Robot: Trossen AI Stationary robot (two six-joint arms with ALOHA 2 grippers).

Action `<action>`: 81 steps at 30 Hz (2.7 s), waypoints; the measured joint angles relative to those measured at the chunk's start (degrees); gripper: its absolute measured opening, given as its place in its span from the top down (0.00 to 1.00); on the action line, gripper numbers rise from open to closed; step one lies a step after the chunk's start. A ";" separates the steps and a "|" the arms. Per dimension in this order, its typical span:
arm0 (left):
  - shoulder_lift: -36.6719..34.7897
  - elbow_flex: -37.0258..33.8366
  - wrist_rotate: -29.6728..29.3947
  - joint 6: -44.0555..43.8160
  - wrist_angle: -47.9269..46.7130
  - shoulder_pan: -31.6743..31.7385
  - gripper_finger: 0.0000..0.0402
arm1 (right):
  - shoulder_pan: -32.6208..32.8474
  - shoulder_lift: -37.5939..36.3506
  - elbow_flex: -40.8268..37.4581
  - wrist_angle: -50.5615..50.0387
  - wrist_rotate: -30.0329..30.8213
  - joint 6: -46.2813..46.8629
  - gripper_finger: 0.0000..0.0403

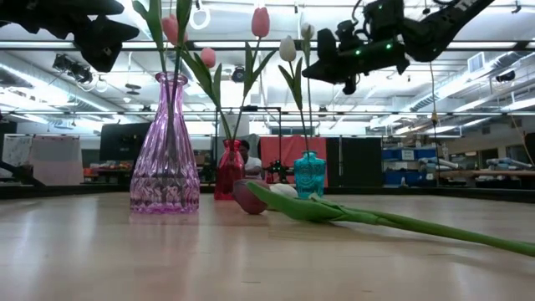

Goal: Sort flowers into vase by color
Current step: Put the white flower into the blue vase

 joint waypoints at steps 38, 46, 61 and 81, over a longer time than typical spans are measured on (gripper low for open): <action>-0.07 -0.07 -0.27 1.35 -2.90 0.00 0.55 | 1.54 -4.75 0.02 -33.66 -5.71 -10.77 0.72; -0.07 -0.07 -0.38 5.05 -2.64 0.00 0.55 | 11.29 -3.87 0.00 -47.02 -3.00 0.62 0.63; -0.07 -0.04 -1.06 6.62 -2.77 0.00 0.55 | 38.72 9.74 0.70 -42.29 11.84 31.20 0.65; -0.02 -0.04 -2.28 4.17 -1.38 0.00 0.55 | 45.36 31.61 30.46 -68.49 13.67 33.03 0.65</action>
